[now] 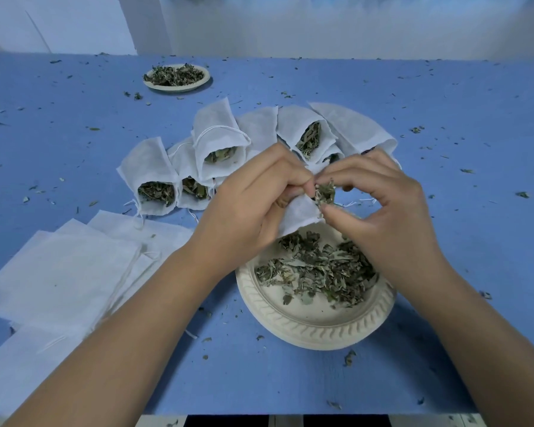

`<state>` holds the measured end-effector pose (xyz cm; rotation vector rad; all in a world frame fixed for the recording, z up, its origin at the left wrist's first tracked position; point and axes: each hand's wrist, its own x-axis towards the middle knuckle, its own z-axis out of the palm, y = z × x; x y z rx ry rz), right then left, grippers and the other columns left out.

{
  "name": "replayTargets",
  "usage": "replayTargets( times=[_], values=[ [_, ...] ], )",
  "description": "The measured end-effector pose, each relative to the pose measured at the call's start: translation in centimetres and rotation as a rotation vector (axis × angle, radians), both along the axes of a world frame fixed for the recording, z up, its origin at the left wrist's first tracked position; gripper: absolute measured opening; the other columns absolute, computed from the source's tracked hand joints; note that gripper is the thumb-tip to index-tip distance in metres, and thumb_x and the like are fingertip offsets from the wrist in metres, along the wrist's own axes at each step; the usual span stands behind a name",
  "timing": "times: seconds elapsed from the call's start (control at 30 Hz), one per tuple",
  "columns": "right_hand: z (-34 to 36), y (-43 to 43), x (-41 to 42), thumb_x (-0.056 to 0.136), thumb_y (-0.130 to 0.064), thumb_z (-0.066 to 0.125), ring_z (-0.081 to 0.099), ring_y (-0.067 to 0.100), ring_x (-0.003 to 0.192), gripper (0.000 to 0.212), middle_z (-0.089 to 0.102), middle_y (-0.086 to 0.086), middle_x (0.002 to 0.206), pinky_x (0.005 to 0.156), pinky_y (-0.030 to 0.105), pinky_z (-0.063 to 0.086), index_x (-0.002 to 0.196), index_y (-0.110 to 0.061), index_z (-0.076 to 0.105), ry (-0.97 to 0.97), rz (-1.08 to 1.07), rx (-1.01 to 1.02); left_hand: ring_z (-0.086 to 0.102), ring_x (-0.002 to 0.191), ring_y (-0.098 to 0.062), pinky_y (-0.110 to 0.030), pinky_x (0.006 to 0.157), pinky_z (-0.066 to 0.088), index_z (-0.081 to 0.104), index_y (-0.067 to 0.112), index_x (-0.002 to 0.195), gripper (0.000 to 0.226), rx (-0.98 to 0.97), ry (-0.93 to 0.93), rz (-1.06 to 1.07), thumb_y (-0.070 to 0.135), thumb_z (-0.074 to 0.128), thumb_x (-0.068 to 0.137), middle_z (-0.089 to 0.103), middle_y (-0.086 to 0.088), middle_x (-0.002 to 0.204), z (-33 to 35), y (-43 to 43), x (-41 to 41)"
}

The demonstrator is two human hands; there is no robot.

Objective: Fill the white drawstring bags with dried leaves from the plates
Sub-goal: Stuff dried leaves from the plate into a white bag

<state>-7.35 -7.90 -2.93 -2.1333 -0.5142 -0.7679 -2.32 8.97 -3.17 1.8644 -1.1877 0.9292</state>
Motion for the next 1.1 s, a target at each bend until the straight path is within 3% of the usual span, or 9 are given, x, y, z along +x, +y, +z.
replayTargets(
  times=[0.17,0.23,0.33,0.47,0.53,0.7,0.9,1.03,1.1],
  values=[
    [0.6,-0.4,-0.6,0.077,-0.025,0.076,0.047,0.005,0.088,0.012,0.058,-0.019,0.084,0.086,0.026,0.032,0.08,-0.023,0.064,-0.162,-0.034,-0.034,0.049,0.077,-0.012,-0.009,0.077,0.035,0.063,-0.008,0.082,0.028,-0.035,-0.004,-0.001,-0.005,0.04,0.097,0.055,-0.009,0.08,0.1,0.0,0.0],
    [0.4,-0.1,-0.4,0.081,-0.021,0.068,0.052,0.009,0.093,0.012,0.06,-0.022,0.079,0.091,0.033,0.026,0.07,-0.023,0.066,-0.187,-0.041,-0.135,0.05,0.077,-0.013,-0.01,0.076,0.036,0.063,-0.007,0.083,0.023,-0.027,-0.006,-0.019,-0.011,0.044,0.093,0.057,-0.012,0.079,0.0,0.0,0.0],
    [0.0,0.5,0.0,0.084,-0.011,0.052,0.057,0.019,0.111,0.023,0.055,-0.026,0.077,0.097,0.04,0.021,0.067,-0.026,0.052,-0.135,0.022,-0.266,0.05,0.076,-0.016,-0.015,0.073,0.039,0.063,-0.006,0.083,0.023,-0.004,0.001,-0.038,-0.019,0.045,0.086,0.058,-0.014,0.079,-0.1,0.0,-0.2],
    [0.3,-0.9,-0.5,0.085,-0.013,0.045,0.053,0.015,0.112,0.024,0.068,-0.013,0.087,0.102,0.053,0.025,0.081,-0.018,0.068,-0.152,0.001,-0.028,0.05,0.077,-0.013,-0.01,0.078,0.036,0.063,-0.007,0.082,0.024,-0.04,-0.027,-0.01,-0.009,0.042,0.094,0.051,-0.002,0.086,0.3,0.0,-0.1],
    [0.6,-1.2,-0.7,0.088,-0.018,0.04,0.05,0.016,0.116,0.029,0.069,-0.01,0.092,0.1,0.06,0.025,0.085,-0.018,0.069,-0.164,0.02,-0.024,0.05,0.077,-0.013,-0.01,0.078,0.036,0.063,-0.007,0.081,0.024,-0.056,-0.034,0.003,-0.009,0.042,0.094,0.05,-0.001,0.086,0.3,0.0,-0.1],
    [-0.5,0.4,-0.5,0.091,-0.036,0.038,0.042,0.019,0.131,0.044,0.056,-0.01,0.073,0.108,0.053,0.017,0.063,-0.007,0.056,0.046,0.145,-0.362,0.05,0.077,-0.014,-0.015,0.075,0.039,0.063,-0.006,0.082,0.022,-0.025,0.002,-0.035,-0.014,0.043,0.089,0.057,-0.013,0.079,-0.1,-0.2,-0.2],
    [0.8,-1.2,-0.6,0.101,-0.05,0.021,0.05,0.026,0.12,0.059,0.07,-0.006,0.094,0.099,0.065,0.023,0.088,-0.019,0.07,-0.146,0.091,-0.044,0.049,0.077,-0.012,-0.01,0.076,0.036,0.063,-0.007,0.082,0.028,-0.071,-0.02,0.016,-0.004,0.039,0.097,0.049,-0.001,0.088,0.5,-0.2,-0.2],
    [-0.8,0.2,0.0,0.101,-0.043,0.029,0.049,0.01,0.122,0.055,0.06,-0.011,0.072,0.106,0.056,0.022,0.068,-0.014,0.062,0.102,0.198,-0.26,0.048,0.076,-0.012,-0.01,0.076,0.035,0.063,-0.007,0.081,0.025,-0.051,-0.004,-0.001,-0.008,0.041,0.094,0.049,-0.002,0.086,0.3,-0.4,-0.5],
    [-0.5,0.0,0.4,0.098,-0.023,0.038,0.054,-0.005,0.107,0.035,0.063,-0.02,0.075,0.106,0.046,0.031,0.071,-0.025,0.061,0.223,0.203,-0.044,0.048,0.076,-0.012,-0.009,0.076,0.035,0.062,-0.008,0.081,0.023,-0.039,-0.002,0.004,-0.011,0.043,0.092,0.049,-0.004,0.085,0.3,-0.3,-0.4]
  ],
)
